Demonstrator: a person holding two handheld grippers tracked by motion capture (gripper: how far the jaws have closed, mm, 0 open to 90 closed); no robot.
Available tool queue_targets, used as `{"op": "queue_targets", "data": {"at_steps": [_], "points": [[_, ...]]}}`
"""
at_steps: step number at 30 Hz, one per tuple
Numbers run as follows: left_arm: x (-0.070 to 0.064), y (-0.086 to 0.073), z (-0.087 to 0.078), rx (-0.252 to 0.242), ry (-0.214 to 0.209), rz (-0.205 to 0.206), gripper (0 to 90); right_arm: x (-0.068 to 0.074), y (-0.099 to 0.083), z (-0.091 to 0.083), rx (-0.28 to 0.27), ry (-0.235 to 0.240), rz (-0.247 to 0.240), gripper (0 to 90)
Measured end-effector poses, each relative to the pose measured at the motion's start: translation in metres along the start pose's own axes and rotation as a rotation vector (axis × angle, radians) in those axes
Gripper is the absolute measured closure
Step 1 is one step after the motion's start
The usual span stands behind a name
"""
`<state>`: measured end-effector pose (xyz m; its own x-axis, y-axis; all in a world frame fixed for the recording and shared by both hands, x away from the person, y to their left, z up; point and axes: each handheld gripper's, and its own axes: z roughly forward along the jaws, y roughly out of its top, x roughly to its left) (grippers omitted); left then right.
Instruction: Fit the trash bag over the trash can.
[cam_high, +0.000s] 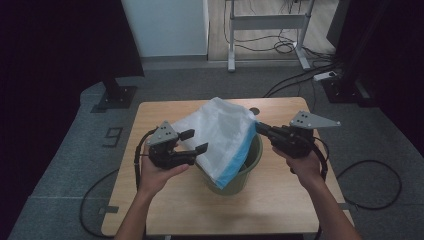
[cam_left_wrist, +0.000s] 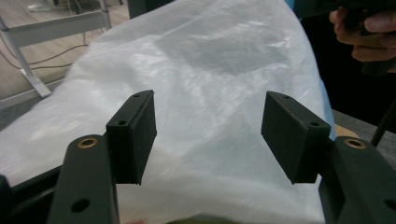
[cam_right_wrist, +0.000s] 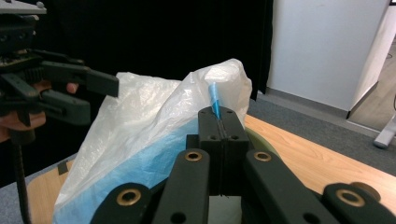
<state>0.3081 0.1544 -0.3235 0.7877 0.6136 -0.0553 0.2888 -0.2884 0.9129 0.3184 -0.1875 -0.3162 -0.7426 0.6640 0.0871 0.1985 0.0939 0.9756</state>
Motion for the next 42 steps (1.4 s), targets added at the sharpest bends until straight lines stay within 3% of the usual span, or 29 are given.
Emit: {"op": "queue_targets", "data": {"at_steps": [10,20,23,25,28,34,39,42], "points": [[-0.011,0.004,0.016,0.028,-0.073,0.021,30.5,0.005,0.005,0.01,0.004,0.001,0.001,88.8],[-0.023,0.005,0.03,0.068,-0.098,0.052,26.1,0.014,0.012,0.018,0.005,0.007,-0.004,88.9],[-0.024,0.006,0.031,0.063,-0.091,0.057,36.7,0.017,0.014,0.02,0.004,0.017,-0.011,88.8],[-0.024,0.006,0.032,0.052,-0.113,0.064,49.9,0.019,0.015,0.021,0.001,0.028,-0.016,88.8],[-0.024,0.007,0.033,0.054,-0.15,0.075,62.7,0.022,0.016,0.024,0.005,0.041,-0.027,88.8],[-0.022,0.007,0.034,0.048,-0.181,0.082,83.1,0.026,0.018,0.027,0.004,0.055,-0.039,88.6],[-0.02,0.007,0.035,0.023,-0.185,0.078,90.0,0.028,0.019,0.027,0.0,0.062,-0.052,87.4],[-0.019,0.007,0.033,0.002,-0.173,0.077,90.0,0.028,0.019,0.026,-0.01,0.054,-0.059,76.8]]}}
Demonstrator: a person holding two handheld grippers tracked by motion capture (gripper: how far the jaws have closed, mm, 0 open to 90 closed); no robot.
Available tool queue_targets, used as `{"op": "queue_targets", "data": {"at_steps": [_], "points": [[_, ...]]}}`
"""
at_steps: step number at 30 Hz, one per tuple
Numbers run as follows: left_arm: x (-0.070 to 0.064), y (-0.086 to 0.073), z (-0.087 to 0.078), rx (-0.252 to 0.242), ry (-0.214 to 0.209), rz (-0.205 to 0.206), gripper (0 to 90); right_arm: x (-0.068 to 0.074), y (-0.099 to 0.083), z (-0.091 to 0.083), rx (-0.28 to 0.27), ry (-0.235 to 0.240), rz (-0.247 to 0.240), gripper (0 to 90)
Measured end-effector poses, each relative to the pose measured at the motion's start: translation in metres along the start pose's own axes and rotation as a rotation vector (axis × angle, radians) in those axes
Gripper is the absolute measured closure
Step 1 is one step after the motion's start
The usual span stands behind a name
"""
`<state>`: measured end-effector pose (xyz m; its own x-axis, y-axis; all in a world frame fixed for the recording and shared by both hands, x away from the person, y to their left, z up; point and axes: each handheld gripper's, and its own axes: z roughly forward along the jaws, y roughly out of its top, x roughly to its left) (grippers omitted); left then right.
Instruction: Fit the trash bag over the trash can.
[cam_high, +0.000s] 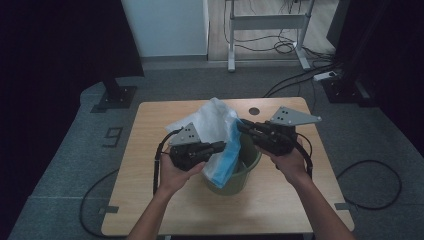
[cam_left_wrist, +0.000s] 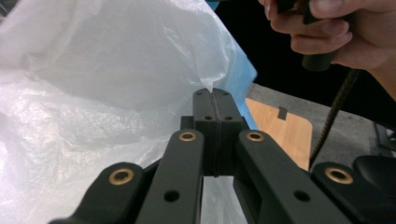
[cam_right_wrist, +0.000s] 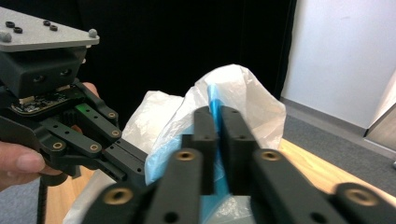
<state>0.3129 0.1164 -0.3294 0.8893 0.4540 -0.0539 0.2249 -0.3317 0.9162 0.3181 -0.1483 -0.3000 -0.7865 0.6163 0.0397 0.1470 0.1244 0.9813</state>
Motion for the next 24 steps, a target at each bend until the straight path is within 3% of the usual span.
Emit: {"op": "queue_targets", "data": {"at_steps": [3,7,17,24], "points": [[0.003,-0.001,-0.003,-0.028,0.017,-0.018,90.0,0.0,0.0,-0.004,-0.022,-0.028,-0.005,60.1],[0.007,-0.002,-0.006,-0.044,0.026,-0.042,90.0,0.001,-0.001,-0.015,-0.043,-0.039,0.0,54.2],[0.01,-0.002,0.001,-0.035,0.035,-0.073,90.0,0.003,-0.023,-0.048,-0.061,-0.047,0.014,51.7],[0.012,-0.002,0.004,-0.045,0.036,-0.096,90.0,0.009,-0.045,-0.052,-0.015,-0.039,0.007,51.7]]}}
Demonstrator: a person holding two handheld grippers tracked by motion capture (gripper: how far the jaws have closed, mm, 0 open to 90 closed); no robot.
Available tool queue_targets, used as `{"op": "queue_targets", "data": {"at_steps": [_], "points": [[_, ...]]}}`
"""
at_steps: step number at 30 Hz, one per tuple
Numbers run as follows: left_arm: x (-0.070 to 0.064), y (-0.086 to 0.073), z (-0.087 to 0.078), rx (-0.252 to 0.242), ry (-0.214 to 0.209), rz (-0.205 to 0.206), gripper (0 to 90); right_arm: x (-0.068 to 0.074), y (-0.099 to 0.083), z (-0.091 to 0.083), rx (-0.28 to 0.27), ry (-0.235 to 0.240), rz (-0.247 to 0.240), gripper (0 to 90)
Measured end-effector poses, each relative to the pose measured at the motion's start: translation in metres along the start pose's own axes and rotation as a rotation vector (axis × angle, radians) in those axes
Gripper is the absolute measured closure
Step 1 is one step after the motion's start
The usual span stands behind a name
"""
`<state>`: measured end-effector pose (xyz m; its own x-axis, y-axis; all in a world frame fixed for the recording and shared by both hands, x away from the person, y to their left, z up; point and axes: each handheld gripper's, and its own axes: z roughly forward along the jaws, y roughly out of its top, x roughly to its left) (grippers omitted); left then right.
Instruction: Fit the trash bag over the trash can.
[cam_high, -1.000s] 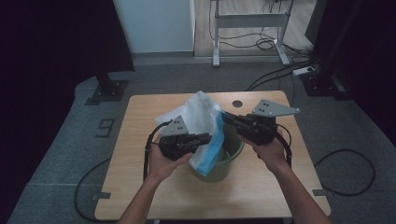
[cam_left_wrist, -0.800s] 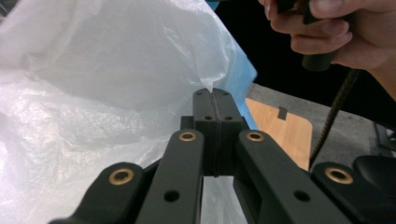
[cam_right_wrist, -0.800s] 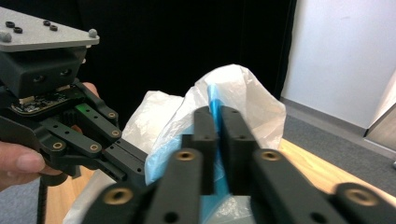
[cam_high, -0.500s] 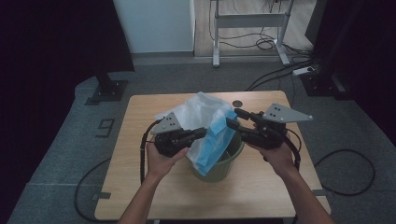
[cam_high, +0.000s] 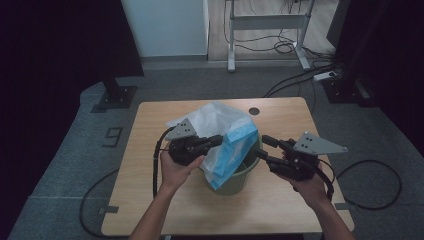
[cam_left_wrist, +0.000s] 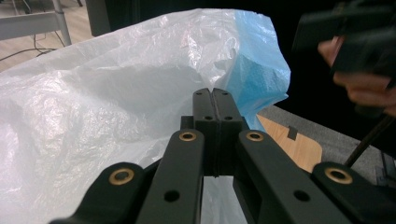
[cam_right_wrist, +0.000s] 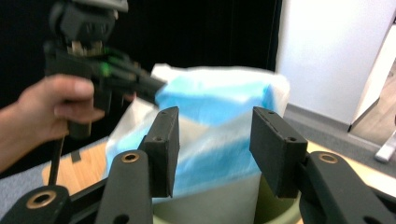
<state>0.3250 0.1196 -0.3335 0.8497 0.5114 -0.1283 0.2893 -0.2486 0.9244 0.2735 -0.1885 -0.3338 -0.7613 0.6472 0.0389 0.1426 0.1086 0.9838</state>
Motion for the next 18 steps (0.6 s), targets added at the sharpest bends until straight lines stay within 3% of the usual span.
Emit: {"op": "queue_targets", "data": {"at_steps": [7,18], "points": [[0.0,0.0,0.0,0.002,-0.003,-0.005,90.0,0.007,-0.017,0.016,0.045,0.033,0.001,52.8],[-0.001,0.0,-0.002,0.002,-0.002,-0.002,90.0,0.01,-0.015,0.044,0.057,0.072,0.027,51.7]]}}
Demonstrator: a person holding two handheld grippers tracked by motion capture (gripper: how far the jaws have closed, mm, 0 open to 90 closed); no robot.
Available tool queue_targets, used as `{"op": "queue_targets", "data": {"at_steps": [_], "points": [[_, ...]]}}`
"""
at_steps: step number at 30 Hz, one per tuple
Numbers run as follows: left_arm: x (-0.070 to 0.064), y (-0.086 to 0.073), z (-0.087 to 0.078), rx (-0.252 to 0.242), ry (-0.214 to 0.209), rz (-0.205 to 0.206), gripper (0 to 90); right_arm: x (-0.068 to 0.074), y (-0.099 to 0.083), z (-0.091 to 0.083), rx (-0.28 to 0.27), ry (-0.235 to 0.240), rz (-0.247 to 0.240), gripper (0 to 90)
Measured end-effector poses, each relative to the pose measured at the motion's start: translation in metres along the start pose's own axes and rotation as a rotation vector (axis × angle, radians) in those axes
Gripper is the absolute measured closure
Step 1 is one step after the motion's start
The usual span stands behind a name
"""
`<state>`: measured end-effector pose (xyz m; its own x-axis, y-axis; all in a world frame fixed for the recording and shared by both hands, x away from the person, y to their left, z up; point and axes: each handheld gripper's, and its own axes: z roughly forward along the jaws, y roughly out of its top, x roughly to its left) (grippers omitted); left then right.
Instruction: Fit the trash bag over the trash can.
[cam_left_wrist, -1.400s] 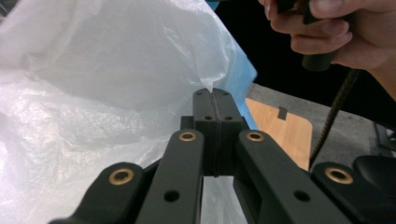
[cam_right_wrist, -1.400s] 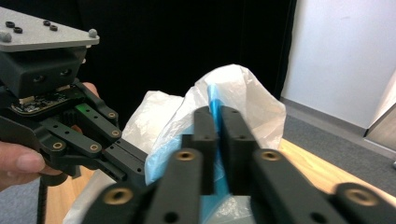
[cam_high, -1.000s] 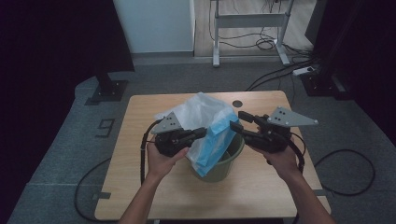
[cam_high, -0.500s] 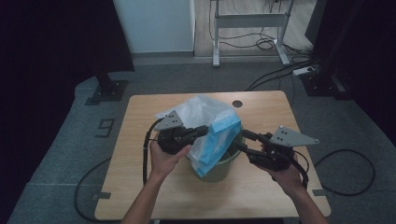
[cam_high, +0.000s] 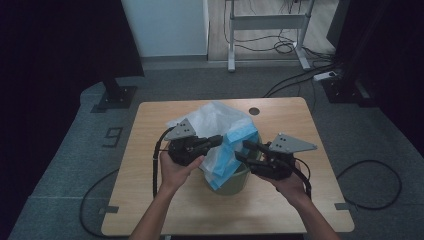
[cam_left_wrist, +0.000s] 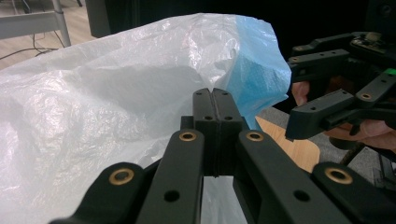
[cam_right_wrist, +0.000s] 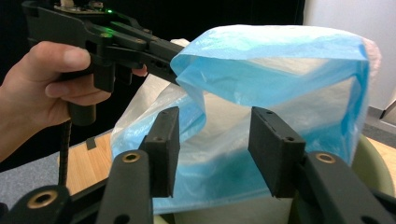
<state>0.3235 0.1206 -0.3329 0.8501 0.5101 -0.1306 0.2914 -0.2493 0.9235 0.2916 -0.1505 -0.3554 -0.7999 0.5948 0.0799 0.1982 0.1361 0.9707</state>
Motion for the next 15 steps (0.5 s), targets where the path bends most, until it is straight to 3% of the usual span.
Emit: {"op": "queue_targets", "data": {"at_steps": [12,13,15], "points": [[-0.002,-0.002,0.002,0.006,-0.003,0.005,90.0,0.002,0.007,0.009,-0.013,0.024,0.011,54.2],[-0.002,-0.002,0.002,0.008,-0.005,0.008,90.0,0.003,0.009,0.011,-0.01,0.024,-0.003,62.2],[-0.002,-0.002,0.001,0.008,-0.002,0.008,90.0,0.003,0.011,0.012,-0.009,0.028,-0.012,70.1]]}}
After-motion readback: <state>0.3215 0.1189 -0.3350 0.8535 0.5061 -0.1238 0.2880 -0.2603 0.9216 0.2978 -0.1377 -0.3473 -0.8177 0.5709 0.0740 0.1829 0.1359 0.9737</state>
